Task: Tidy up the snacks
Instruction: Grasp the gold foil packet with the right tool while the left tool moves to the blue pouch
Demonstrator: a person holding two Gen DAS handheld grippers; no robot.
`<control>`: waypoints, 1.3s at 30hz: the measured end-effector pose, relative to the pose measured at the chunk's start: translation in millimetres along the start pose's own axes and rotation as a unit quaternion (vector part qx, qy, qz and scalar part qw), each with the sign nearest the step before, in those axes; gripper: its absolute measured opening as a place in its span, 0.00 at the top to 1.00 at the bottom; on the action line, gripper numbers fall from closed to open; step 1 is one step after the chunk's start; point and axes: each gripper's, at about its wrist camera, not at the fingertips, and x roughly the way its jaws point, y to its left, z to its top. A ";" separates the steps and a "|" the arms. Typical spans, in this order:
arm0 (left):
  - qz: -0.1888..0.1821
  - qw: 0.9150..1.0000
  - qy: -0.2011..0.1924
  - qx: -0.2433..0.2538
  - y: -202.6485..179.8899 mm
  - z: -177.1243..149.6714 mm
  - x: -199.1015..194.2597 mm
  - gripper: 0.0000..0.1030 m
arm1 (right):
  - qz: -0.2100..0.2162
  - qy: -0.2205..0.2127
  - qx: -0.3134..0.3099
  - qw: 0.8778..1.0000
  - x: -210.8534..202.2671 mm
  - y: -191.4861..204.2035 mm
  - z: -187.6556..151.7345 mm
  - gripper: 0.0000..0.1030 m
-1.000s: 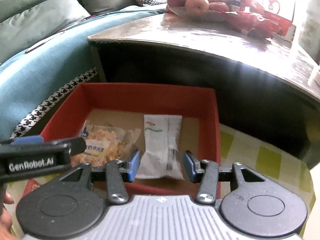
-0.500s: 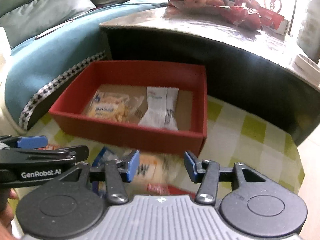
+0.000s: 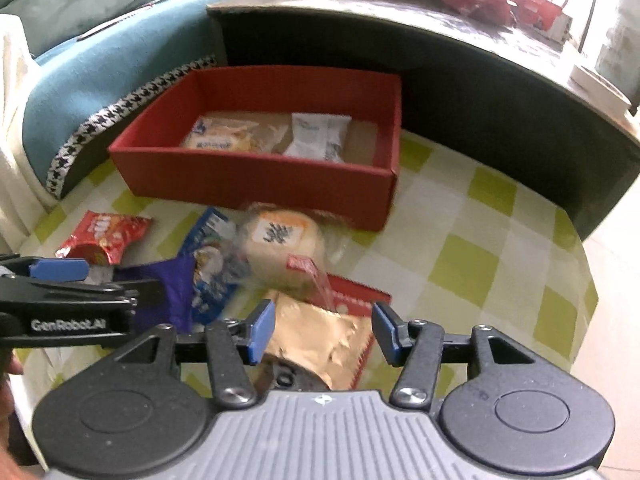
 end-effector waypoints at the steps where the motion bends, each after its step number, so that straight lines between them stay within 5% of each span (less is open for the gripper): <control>1: -0.002 1.000 0.002 -0.002 -0.2 -1.9 -0.5 0.12 | 0.004 0.003 0.007 1.000 0.2 -2.8 -1.2 0.46; 22: -0.014 0.999 0.020 -0.029 11.6 0.9 5.9 0.10 | 0.070 0.055 0.095 0.992 53.6 -28.1 19.3 0.35; 35: -0.015 0.999 0.023 -0.037 16.9 3.8 5.0 0.10 | 0.146 0.104 -0.003 0.984 18.4 10.5 -10.3 0.35; 39: -0.016 0.999 0.020 -0.044 20.9 6.5 3.1 0.09 | 0.161 0.085 -0.042 0.982 1.9 18.9 -13.6 0.35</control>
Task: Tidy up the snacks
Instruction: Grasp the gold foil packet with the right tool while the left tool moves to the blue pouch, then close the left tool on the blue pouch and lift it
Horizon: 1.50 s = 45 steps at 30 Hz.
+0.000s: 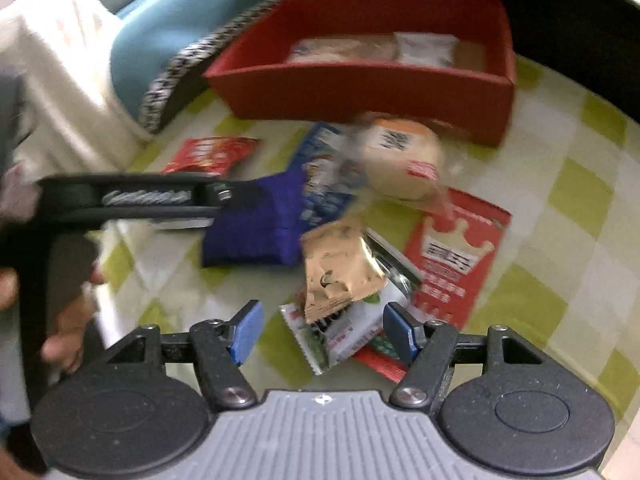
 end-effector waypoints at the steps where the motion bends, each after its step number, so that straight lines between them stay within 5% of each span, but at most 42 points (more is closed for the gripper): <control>1: 0.000 1.000 0.000 -0.003 1.1 0.6 -0.6 0.09 | -0.017 -0.005 -0.010 1.000 -0.7 1.6 2.4 0.35; 4: 0.001 1.000 0.001 -0.007 3.9 0.9 0.5 0.09 | -0.067 0.006 -0.062 0.996 12.4 9.0 11.9 0.35; 13: 0.006 1.000 0.007 -0.015 13.2 0.7 5.4 0.09 | -0.081 0.033 -0.136 0.987 61.6 24.4 27.3 0.36; 16: 0.007 1.000 0.014 -0.025 18.8 2.2 7.8 0.08 | -0.092 0.039 -0.146 0.984 68.7 26.0 22.5 0.50; 21: -0.001 0.999 0.022 -0.028 19.0 3.5 11.0 0.08 | -0.098 0.017 -0.123 0.987 53.9 12.8 20.2 0.58; 32: -0.007 0.998 0.056 -0.029 -8.1 -2.7 34.6 0.04 | -0.097 -0.015 -0.077 0.992 28.3 -16.4 13.1 0.58; 36: 0.027 0.998 0.052 -0.026 -18.3 -4.5 47.8 0.00 | -0.094 -0.019 -0.073 0.993 25.2 -18.0 12.7 0.58; 39: 0.053 0.998 0.033 -0.016 -20.5 -6.3 49.8 0.04 | -0.093 -0.023 -0.071 0.993 22.9 -16.8 14.5 0.58; 45: 0.043 0.999 0.022 -0.004 -15.2 -6.6 38.1 0.25 | -0.092 -0.028 -0.074 0.993 20.1 -11.2 18.6 0.58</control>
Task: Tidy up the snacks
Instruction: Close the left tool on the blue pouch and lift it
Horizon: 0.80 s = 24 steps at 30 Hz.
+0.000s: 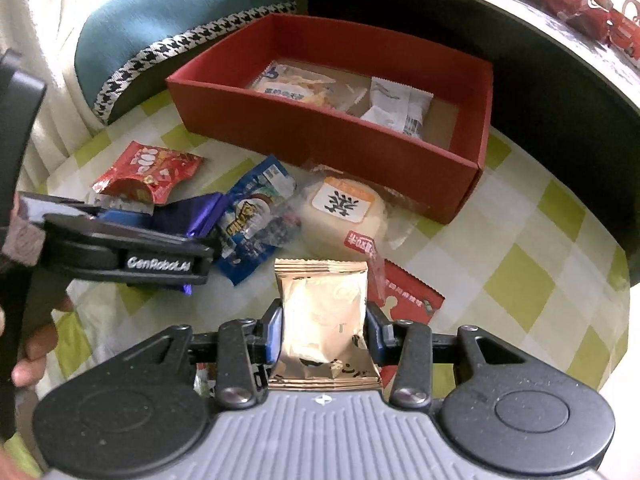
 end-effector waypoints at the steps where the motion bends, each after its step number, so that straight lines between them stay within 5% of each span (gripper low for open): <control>1: -0.002 1.000 0.000 0.002 1.2 -0.7 -2.0 0.27 | 0.000 0.000 0.000 1.000 -0.2 0.3 0.2 0.58; 10: -0.036 0.999 -0.014 -0.008 9.4 -0.1 -24.6 0.48 | 0.001 -0.005 0.001 1.000 -3.0 0.7 0.6 0.58; 17: -0.023 0.999 0.015 -0.017 12.4 -7.4 -11.8 0.15 | 0.004 -0.008 -0.005 1.000 -5.5 5.6 0.6 0.58; 24: -0.021 0.999 0.031 -0.014 8.5 -8.7 4.9 0.00 | 0.006 -0.003 -0.006 1.000 -4.0 5.9 0.4 0.58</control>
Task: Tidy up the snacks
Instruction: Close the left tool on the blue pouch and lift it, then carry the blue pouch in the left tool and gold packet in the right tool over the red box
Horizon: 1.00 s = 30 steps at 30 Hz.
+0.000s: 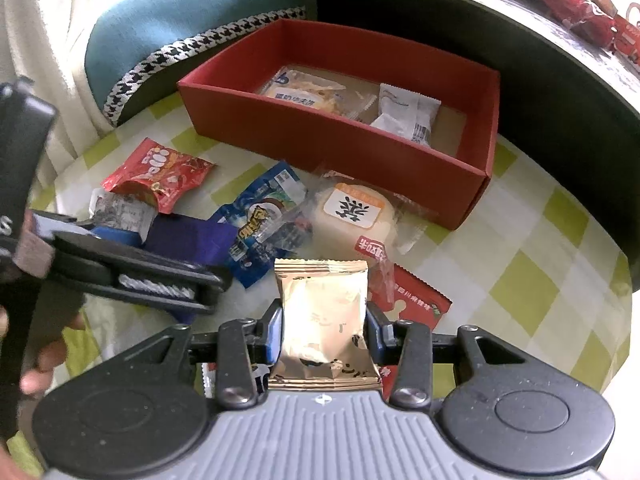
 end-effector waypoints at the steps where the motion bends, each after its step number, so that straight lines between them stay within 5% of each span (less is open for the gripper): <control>1: 0.010 1.000 -0.001 0.015 -4.9 0.0 2.3 0.00 | 0.000 0.001 -0.001 1.000 0.5 0.0 0.0 0.58; 5: 0.038 0.998 -0.004 0.048 -18.1 -6.0 5.8 0.02 | -0.004 0.004 -0.001 1.000 1.9 -0.6 -0.7 0.58; 7: 0.050 0.997 -0.008 0.058 -21.3 -8.2 2.8 0.11 | -0.004 0.003 0.000 1.000 0.8 -1.4 -0.2 0.58; 11: 0.006 1.000 -0.012 0.028 -11.6 -4.8 -9.1 0.25 | -0.003 -0.004 0.003 1.000 -3.5 -2.7 1.4 0.58; 30: -0.022 0.998 -0.051 0.003 2.3 -1.4 -46.0 0.27 | -0.004 -0.029 0.008 1.000 -15.8 -1.5 8.6 0.58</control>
